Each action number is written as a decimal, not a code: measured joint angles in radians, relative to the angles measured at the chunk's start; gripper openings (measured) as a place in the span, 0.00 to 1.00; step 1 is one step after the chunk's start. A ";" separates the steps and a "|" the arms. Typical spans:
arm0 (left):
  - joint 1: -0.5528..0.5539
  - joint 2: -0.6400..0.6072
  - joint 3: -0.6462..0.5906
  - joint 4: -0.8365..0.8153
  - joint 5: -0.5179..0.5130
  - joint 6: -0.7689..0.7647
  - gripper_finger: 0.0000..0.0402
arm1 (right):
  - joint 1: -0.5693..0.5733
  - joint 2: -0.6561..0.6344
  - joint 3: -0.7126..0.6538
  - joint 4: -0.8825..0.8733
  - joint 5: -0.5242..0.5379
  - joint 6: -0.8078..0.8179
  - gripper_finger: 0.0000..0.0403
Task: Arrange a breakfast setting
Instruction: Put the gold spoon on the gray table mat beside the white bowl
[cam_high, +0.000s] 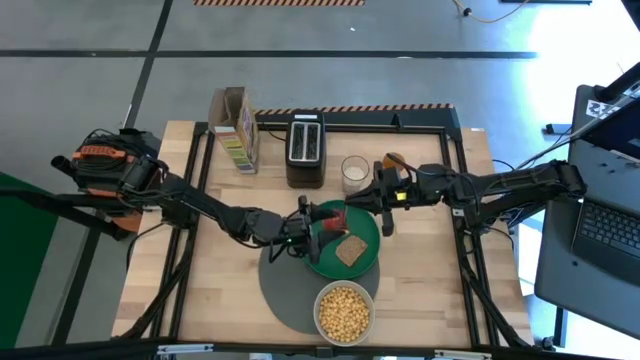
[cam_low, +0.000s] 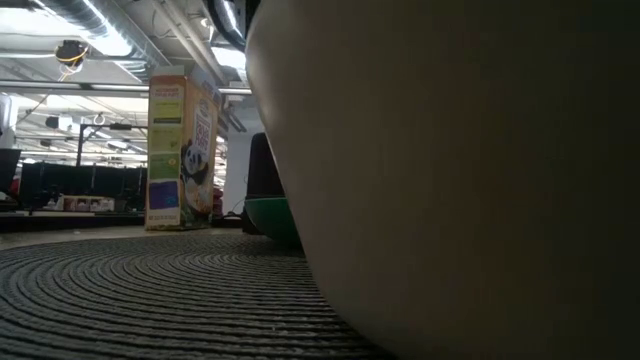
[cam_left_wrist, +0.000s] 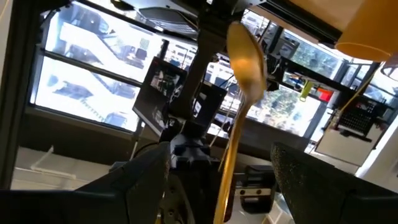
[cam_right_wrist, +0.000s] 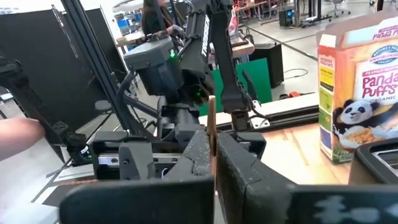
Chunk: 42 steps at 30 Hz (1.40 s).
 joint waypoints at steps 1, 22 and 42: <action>0.000 0.000 0.000 0.000 0.000 0.011 0.68 | 0.000 0.010 0.000 0.009 0.000 0.007 0.00; 0.000 0.000 0.000 0.019 -0.045 0.027 0.67 | 0.000 0.117 0.000 0.125 -0.086 0.045 0.00; -0.026 0.000 0.000 0.018 -0.143 -0.071 0.26 | -0.034 0.117 0.000 0.112 -0.088 0.041 0.00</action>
